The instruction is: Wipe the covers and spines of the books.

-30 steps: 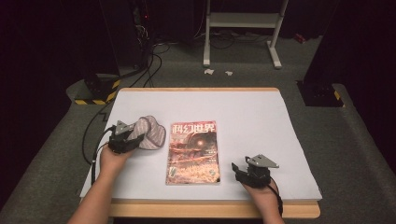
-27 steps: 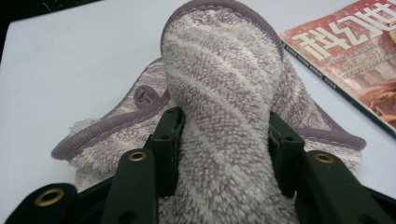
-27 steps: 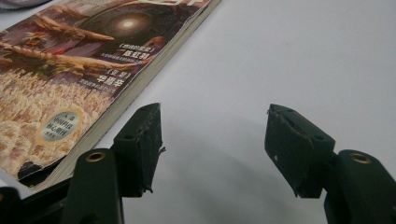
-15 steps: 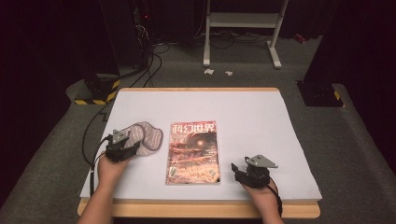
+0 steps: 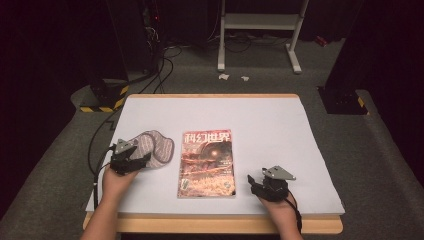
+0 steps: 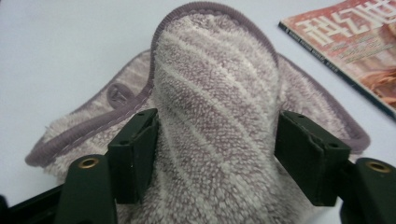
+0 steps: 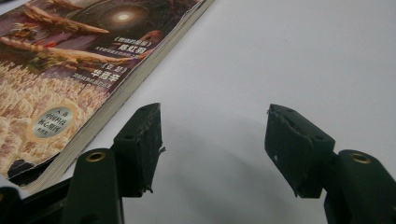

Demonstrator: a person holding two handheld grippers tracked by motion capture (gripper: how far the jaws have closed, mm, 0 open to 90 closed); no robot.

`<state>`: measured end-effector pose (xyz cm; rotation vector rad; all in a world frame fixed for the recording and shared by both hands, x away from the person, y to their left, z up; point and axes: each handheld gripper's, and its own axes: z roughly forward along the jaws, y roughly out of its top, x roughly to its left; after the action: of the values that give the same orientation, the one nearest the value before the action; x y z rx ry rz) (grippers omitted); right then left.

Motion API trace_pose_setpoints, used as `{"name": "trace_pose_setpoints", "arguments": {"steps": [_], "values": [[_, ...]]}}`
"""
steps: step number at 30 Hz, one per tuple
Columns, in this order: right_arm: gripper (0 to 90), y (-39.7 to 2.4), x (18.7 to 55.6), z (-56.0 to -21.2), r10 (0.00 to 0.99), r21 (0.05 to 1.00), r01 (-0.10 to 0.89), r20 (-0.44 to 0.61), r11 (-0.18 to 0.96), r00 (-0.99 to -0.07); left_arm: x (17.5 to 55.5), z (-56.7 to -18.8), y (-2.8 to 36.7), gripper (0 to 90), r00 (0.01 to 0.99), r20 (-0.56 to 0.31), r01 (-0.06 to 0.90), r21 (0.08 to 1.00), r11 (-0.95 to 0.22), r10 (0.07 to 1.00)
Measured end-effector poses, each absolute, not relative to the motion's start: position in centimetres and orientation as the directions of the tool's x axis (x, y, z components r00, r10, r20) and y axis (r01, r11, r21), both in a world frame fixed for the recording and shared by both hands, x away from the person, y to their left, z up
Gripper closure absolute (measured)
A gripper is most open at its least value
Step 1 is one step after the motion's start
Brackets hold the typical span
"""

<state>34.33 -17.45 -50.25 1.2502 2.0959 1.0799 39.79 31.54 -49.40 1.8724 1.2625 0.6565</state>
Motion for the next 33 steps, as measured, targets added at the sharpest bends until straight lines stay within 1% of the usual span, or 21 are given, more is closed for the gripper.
{"name": "trace_pose_setpoints", "arguments": {"steps": [7,14,19,25,29,33], "values": [[37.0,-17.4,34.3,-50.3,0.881,0.813,0.512,-0.002,0.277,-0.473,39.1,-48.0,31.3,28.9,0.392,0.022,0.478,0.849,-0.224,0.92],[37.0,-17.4,34.4,-50.3,0.88,0.813,0.512,-0.001,0.277,-0.475,38.3,-46.9,31.1,29.5,0.424,-0.023,0.434,0.883,-0.181,0.905],[37.1,-17.5,34.4,-50.3,0.879,0.812,0.514,0.003,0.275,-0.476,38.0,-46.6,30.0,30.5,0.471,-0.06,0.438,0.882,-0.175,0.88],[37.4,-17.5,34.4,-50.3,0.88,0.811,0.517,0.005,0.274,-0.475,37.7,-47.0,28.3,31.9,0.516,-0.076,0.447,0.873,-0.192,0.853],[38.5,-17.5,34.4,-50.3,0.879,0.812,0.516,0.005,0.274,-0.476,37.5,-47.5,27.0,32.0,0.573,-0.072,0.438,0.869,-0.231,0.816],[39.6,-17.5,34.4,-50.3,0.879,0.811,0.516,0.004,0.276,-0.477,37.4,-48.3,25.8,32.0,0.615,-0.109,0.445,0.866,-0.229,0.781]]}}
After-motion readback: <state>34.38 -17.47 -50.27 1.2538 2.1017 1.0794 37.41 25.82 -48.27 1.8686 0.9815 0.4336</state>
